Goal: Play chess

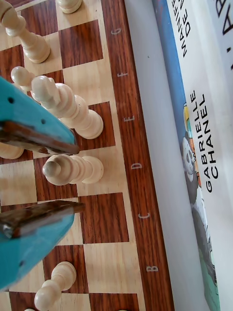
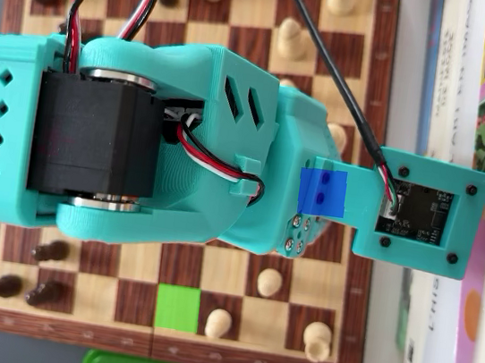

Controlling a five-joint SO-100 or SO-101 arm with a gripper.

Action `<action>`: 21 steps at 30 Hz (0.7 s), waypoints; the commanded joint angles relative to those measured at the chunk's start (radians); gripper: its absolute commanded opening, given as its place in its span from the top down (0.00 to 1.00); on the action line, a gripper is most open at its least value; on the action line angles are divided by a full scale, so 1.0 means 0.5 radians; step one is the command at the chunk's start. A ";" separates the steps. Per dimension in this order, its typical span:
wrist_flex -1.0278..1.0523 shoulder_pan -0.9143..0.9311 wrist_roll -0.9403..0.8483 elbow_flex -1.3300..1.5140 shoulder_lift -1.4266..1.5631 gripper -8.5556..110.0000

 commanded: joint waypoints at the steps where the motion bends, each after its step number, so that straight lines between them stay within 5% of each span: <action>1: 0.006 0.012 -0.003 -0.061 -0.006 0.80; 21: 0.003 0.009 -0.006 -0.061 -0.031 0.81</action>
